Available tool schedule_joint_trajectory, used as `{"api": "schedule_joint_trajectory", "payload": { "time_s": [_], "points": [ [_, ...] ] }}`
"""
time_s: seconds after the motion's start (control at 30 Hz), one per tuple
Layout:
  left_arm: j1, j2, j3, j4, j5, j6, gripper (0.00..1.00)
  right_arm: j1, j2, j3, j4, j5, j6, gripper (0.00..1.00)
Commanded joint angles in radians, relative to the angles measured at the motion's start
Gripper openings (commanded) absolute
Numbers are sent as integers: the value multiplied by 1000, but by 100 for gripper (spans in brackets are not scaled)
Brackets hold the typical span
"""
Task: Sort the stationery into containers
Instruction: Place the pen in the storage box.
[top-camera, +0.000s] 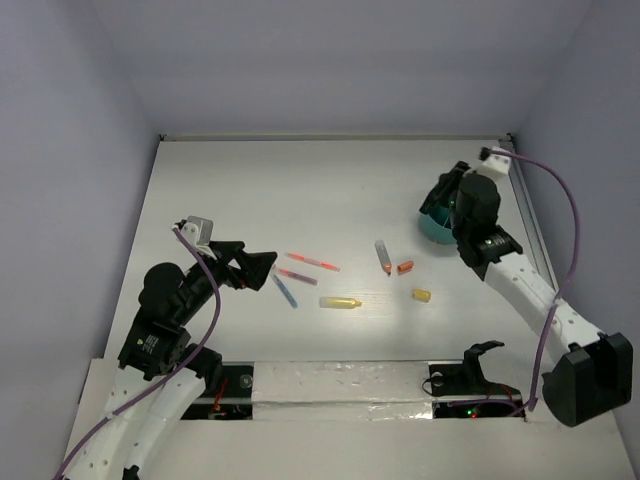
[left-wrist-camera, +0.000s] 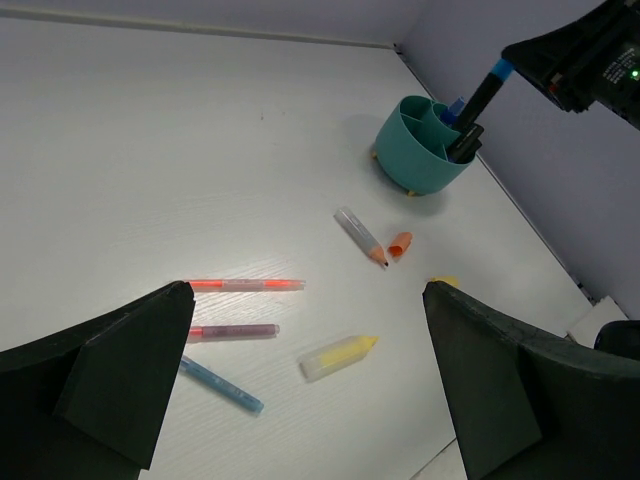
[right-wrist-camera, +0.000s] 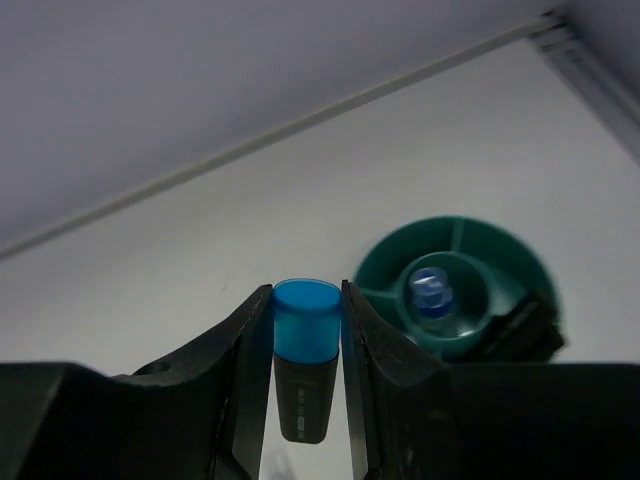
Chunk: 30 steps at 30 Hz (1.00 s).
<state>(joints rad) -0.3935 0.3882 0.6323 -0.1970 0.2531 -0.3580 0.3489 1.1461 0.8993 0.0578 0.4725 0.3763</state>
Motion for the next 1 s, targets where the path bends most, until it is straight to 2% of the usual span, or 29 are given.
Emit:
{"api": "schedule_joint_trajectory", "payload": {
  "time_s": [0.0, 0.27, 0.7, 0.97],
  "points": [
    [-7, -12, 0, 48, -8, -1, 99, -89, -77, -105, 173, 172, 41, 15],
    [-7, -12, 0, 48, -6, -1, 99, -136, -112, -207, 341, 317, -19, 15],
    [-7, -15, 0, 45, -11, -1, 99, -154, 10, -240, 428, 351, -73, 14],
    [-7, -12, 1, 44, -14, -2, 99, -154, 63, -263, 445, 339, -40, 14]
  ]
}}
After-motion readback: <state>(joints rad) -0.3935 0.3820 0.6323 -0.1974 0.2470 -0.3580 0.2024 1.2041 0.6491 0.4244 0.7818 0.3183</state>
